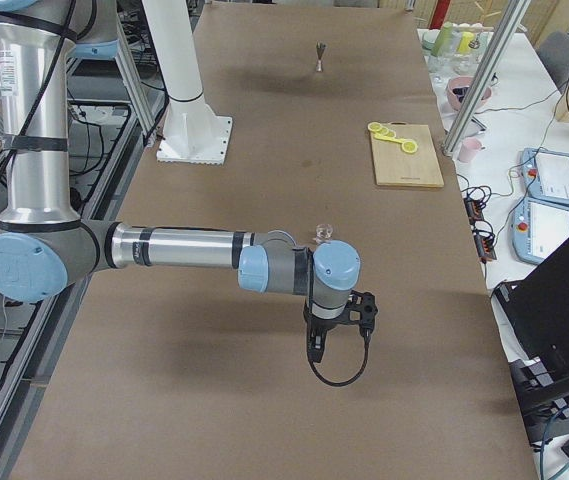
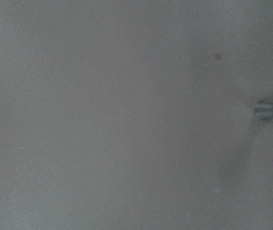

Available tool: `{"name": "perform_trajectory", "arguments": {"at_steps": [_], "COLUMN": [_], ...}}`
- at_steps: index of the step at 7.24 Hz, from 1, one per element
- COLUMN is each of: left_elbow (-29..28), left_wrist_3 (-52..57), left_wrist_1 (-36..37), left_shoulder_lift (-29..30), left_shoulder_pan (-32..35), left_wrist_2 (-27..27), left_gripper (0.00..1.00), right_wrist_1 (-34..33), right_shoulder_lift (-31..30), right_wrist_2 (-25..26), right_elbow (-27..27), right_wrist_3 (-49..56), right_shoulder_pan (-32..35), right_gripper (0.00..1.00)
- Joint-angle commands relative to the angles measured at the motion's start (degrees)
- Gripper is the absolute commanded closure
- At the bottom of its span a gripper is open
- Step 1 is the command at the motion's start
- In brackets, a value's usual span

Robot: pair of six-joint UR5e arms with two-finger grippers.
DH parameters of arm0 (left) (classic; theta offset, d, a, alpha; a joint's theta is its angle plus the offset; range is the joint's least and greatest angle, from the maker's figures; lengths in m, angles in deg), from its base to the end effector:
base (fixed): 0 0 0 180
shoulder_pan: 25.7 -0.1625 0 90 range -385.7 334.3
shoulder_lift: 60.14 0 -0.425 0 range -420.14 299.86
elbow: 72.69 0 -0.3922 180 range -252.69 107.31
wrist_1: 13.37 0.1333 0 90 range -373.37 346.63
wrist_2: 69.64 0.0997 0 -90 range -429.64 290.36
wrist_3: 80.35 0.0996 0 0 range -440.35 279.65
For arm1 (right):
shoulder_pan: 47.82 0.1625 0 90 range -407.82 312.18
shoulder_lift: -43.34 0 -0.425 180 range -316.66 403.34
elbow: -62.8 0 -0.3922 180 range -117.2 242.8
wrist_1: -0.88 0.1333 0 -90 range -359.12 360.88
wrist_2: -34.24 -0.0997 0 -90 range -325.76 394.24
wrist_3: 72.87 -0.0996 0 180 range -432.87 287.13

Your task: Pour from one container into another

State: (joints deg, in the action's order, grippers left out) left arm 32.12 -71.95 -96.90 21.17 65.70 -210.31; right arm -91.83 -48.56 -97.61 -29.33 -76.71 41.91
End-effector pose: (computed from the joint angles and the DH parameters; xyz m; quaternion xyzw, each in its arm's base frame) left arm -0.0666 -0.4236 0.6045 0.0338 0.4266 0.0539 0.9022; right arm 0.0646 -0.4748 0.6641 -0.0330 -0.3561 0.0368 0.9331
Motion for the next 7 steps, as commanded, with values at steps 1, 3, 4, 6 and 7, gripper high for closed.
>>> {"name": "perform_trajectory", "arguments": {"at_steps": [1,3,4,6,7], "left_elbow": [-0.31,-0.31,-0.49,-0.84,-2.14], "left_wrist_3": [0.21,0.04,0.04,-5.73,-8.29], "left_wrist_1": [-0.05,-0.40,-2.92,-10.11,-14.50], "left_shoulder_lift": [1.12,2.00,2.01,1.92,1.92], "left_shoulder_pan": [0.10,0.10,0.10,0.10,0.10], "left_wrist_2": [-0.05,-0.05,0.04,0.22,0.22], "left_gripper": [0.00,0.00,0.01,0.01,0.01], "right_wrist_1": [0.51,9.17,13.04,13.43,13.43], "right_shoulder_lift": [0.41,-1.94,-2.31,-1.61,-1.17], "right_wrist_2": [-0.24,-0.33,-0.42,-0.51,-0.51], "right_elbow": [-0.68,0.36,0.46,0.28,-0.24], "right_wrist_3": [0.07,0.07,0.15,0.07,-0.20], "right_shoulder_pan": [0.00,-0.09,-0.26,-3.76,-4.30], "right_gripper": [0.00,0.00,0.00,0.00,0.00]}}
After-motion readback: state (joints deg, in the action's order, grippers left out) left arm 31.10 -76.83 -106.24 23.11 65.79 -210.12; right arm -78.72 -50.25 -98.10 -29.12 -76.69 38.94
